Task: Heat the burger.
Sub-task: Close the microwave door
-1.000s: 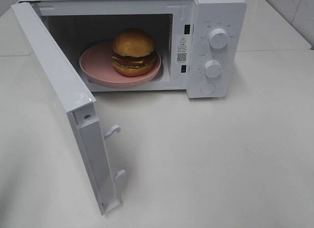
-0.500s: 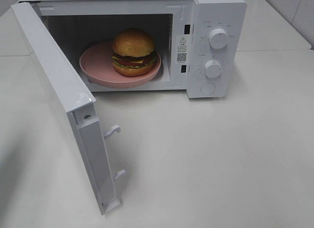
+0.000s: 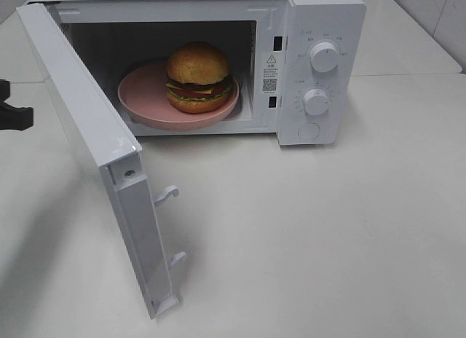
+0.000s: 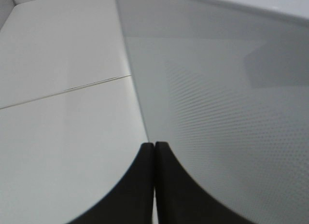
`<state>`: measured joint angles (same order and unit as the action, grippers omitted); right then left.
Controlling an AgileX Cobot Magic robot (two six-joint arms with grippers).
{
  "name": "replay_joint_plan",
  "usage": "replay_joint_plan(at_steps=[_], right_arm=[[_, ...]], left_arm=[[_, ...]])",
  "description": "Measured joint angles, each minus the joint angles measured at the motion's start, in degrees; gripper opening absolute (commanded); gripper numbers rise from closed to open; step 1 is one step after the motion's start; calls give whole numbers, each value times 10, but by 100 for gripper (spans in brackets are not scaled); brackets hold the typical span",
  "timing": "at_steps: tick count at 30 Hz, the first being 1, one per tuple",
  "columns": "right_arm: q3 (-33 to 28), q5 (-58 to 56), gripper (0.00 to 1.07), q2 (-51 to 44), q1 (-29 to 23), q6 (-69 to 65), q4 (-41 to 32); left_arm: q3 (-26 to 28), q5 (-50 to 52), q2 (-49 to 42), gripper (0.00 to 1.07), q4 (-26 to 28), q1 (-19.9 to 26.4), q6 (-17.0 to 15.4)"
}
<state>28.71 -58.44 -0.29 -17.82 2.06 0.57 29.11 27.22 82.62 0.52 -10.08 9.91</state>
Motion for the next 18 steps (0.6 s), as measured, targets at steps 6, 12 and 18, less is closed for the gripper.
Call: replay_joint_plan(at_steps=[6, 12, 18], right_arm=[[0, 0, 74, 0, 0, 0, 0], [0, 0, 74, 0, 0, 0, 0], [0, 0, 74, 0, 0, 0, 0]], left_arm=[[34, 6, 49, 0, -33, -24, 0], [72, -4, 92, 0, -26, -45, -2], [111, 6, 120, 0, -37, -77, -2]])
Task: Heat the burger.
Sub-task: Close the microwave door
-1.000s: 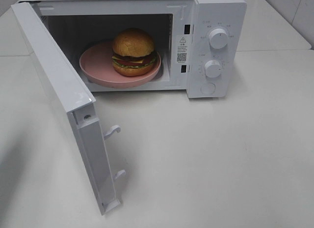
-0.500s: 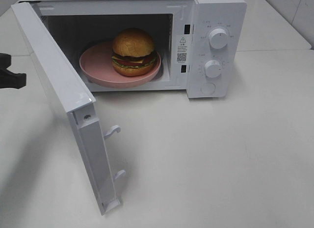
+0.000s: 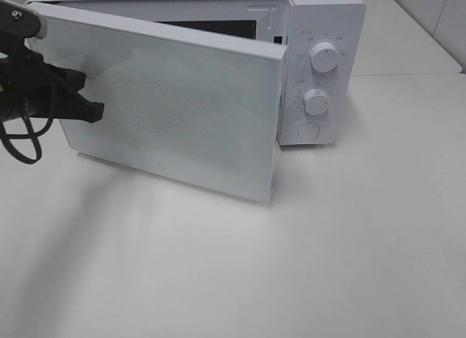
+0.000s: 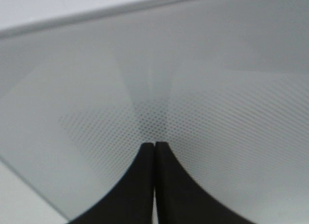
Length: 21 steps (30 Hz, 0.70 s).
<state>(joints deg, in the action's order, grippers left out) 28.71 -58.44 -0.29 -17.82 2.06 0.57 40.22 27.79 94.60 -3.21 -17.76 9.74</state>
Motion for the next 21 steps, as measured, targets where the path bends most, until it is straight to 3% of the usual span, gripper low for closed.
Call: replay_joint_plan(at_steps=[21], right_arm=[[0, 0, 74, 0, 0, 0, 1]], left_arm=[[150, -53, 108, 0, -23, -93, -11]])
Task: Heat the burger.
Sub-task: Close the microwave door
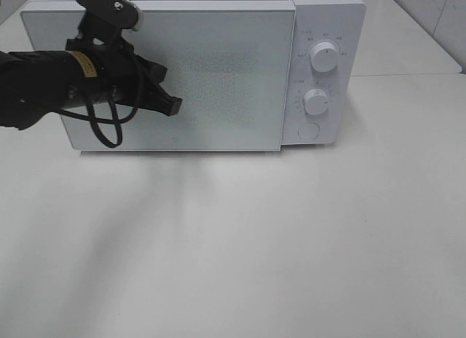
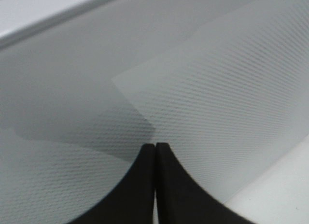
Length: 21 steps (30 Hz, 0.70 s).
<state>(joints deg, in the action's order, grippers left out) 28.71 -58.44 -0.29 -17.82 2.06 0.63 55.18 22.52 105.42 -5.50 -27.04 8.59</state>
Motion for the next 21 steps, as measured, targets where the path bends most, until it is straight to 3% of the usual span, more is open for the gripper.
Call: replay_joint_plan(at_steps=[8, 10, 21], right_arm=[[0, 0, 74, 0, 0, 0, 0], [0, 0, 74, 0, 0, 0, 0], [0, 0, 74, 0, 0, 0, 0]], left_arm=[[82, -74, 52, 0, 1, -42, 0], [131, -116, 76, 0, 14, -57, 0], [222, -219, 112, 0, 65, -90, -16]])
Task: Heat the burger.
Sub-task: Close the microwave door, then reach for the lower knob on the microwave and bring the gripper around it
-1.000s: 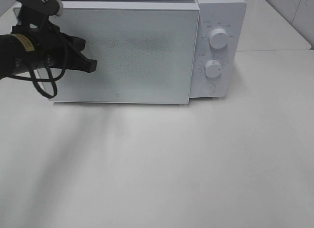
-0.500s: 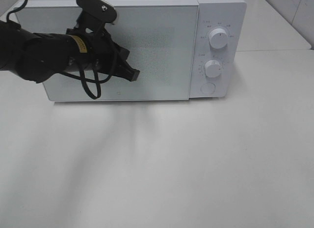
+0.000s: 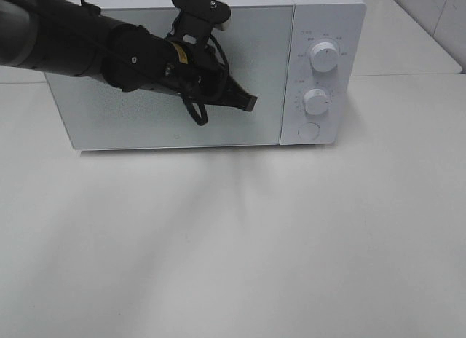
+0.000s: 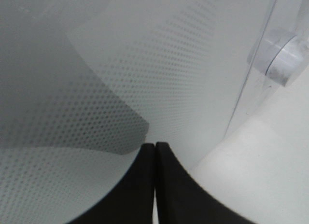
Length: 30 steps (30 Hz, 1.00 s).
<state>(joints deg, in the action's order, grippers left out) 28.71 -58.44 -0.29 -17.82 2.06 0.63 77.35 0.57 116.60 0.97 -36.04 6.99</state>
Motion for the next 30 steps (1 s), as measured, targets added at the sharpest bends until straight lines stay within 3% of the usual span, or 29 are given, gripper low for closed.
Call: replay_joint_plan(at_steps=[3, 10, 12, 17, 19, 22, 24, 27, 29, 30], right_arm=[[0, 0, 74, 0, 0, 0, 0], [0, 0, 74, 0, 0, 0, 0], [0, 0, 74, 0, 0, 0, 0], [0, 0, 74, 0, 0, 0, 0], [0, 0, 74, 0, 0, 0, 0], [0, 0, 74, 0, 0, 0, 0], [0, 0, 74, 0, 0, 0, 0], [0, 0, 74, 0, 0, 0, 0], [0, 0, 74, 0, 15, 0, 0], [0, 0, 74, 0, 15, 0, 0]], left_arm=[[20, -34, -1, 0, 7, -10, -7], [33, -119, -28, 0, -10, -18, 9], [33, -214, -67, 0, -10, -21, 10], [33, -288, -97, 0, -10, -21, 10], [33, -384, -140, 0, -10, -21, 10], [33, -408, -152, 0, -10, -21, 10], [32, -477, -193, 0, -14, -21, -6], [29, -483, -202, 0, -15, -19, -14], [-3, -497, -257, 0, -16, -2, -47], [-3, -497, -257, 0, -16, -2, -47]])
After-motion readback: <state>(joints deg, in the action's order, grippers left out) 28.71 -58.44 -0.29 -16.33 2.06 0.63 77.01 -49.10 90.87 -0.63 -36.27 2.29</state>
